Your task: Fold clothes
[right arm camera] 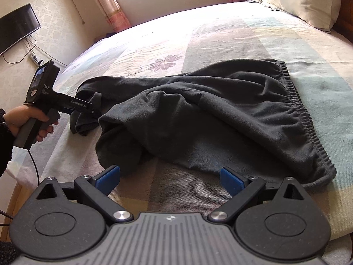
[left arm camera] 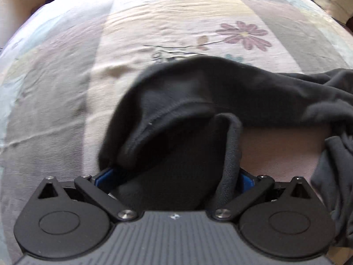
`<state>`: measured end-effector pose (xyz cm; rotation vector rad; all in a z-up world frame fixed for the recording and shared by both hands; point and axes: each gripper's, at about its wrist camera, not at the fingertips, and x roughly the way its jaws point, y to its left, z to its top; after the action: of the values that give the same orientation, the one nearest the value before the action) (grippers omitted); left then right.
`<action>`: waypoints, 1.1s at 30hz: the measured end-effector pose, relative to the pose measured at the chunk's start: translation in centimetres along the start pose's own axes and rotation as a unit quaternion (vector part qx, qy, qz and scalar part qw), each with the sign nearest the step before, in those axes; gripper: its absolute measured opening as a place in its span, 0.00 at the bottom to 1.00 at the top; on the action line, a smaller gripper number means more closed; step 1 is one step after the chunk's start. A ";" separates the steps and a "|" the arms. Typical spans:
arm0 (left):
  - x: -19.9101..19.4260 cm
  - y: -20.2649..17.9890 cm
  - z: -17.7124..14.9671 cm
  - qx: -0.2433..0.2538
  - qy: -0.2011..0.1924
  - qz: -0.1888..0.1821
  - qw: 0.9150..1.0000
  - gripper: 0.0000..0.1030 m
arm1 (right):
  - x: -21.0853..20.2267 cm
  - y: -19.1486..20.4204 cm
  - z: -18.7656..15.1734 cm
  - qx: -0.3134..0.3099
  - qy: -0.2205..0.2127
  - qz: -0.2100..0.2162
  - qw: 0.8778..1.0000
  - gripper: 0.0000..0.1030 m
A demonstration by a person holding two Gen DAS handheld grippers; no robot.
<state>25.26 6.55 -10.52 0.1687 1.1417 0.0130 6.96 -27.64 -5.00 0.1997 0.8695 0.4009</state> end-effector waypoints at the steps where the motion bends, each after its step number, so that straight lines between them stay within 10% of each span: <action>1: -0.1 0.8 -0.1 0.002 -0.004 0.017 1.000 1.00 | 0.1 0.3 0.1 -0.006 0.000 0.001 1.000 0.96; 10: -1.7 5.4 -0.3 0.042 -0.058 0.166 0.984 1.00 | 0.6 2.0 1.0 -0.035 0.002 0.008 0.999 0.96; 24: -3.9 8.2 -0.7 -0.002 -0.116 0.067 0.991 1.00 | 1.9 4.2 3.4 -0.086 0.004 0.009 0.996 0.96; 33: -1.6 12.1 -4.1 -0.045 -0.050 0.094 0.993 1.00 | 2.9 5.4 3.8 -0.106 0.011 0.020 0.994 0.96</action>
<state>21.79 18.86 -9.04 0.1949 1.0204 0.2210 10.17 -21.53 -2.84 0.0167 0.8403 0.5295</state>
